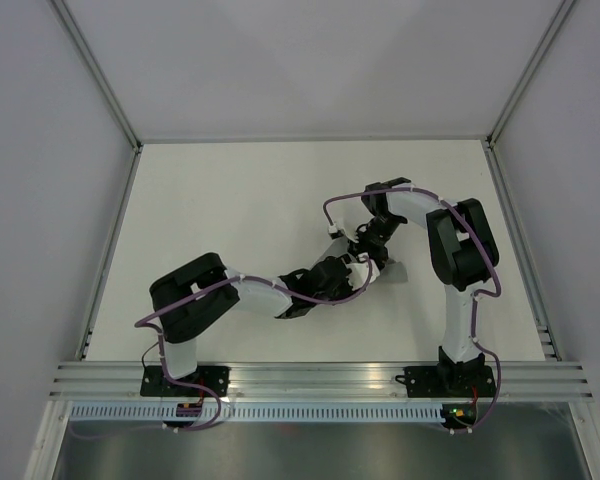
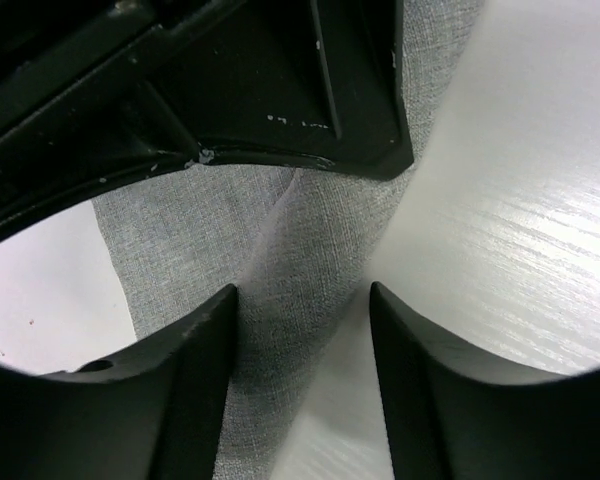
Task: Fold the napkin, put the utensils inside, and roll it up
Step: Roll the napkin with the utensil
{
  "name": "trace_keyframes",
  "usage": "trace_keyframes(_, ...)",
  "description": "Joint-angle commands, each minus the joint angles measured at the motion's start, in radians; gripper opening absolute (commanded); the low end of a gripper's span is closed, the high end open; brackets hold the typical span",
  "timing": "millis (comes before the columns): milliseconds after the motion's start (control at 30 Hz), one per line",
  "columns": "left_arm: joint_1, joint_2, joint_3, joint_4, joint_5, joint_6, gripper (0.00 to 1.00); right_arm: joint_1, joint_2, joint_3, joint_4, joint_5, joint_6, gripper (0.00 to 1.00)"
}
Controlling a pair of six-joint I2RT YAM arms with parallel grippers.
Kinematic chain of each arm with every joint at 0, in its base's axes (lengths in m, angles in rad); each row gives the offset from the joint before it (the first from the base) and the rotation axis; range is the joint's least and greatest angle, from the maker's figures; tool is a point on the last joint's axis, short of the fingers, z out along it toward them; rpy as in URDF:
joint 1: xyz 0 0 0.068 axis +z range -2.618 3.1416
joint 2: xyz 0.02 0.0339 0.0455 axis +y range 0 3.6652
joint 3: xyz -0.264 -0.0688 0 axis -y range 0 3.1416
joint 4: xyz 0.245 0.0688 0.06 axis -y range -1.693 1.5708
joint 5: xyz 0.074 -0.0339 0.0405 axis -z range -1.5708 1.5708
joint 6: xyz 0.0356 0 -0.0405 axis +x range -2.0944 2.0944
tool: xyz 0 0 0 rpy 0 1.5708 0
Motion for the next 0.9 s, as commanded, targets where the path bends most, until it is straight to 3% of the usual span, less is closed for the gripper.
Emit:
trace_keyframes(0,-0.005,0.028,0.009,0.024,0.069,-0.037,0.56,0.007,0.093,-0.05,0.077,0.073,-0.025,0.04)
trace_keyframes(133,-0.005,0.042,-0.003,0.021,0.104,-0.081,0.4,0.009,0.076,-0.057,0.078,0.05,-0.014,0.04)
trace_keyframes(200,-0.003,0.045,-0.011,0.02,0.118,-0.104,0.27,0.007,0.064,-0.058,0.083,0.039,0.001,0.05)
trace_keyframes(300,0.001,0.043,-0.012,-0.002,0.164,-0.133,0.05,0.007,0.035,-0.061,0.09,0.004,0.026,0.11)
trace_keyframes(333,0.007,0.037,-0.017,-0.011,0.178,-0.148,0.02,0.006,0.012,-0.066,0.096,-0.016,0.034,0.19)
trace_keyframes(533,0.059,0.017,-0.038,-0.043,0.357,-0.21,0.02,-0.005,-0.12,-0.122,0.187,-0.064,0.121,0.43)
trace_keyframes(733,0.101,0.023,-0.055,-0.075,0.495,-0.268,0.02,-0.065,-0.264,-0.15,0.245,-0.14,0.181,0.47)
trace_keyframes(867,0.135,0.031,-0.069,-0.083,0.584,-0.328,0.02,-0.143,-0.385,-0.198,0.384,-0.168,0.277,0.49)
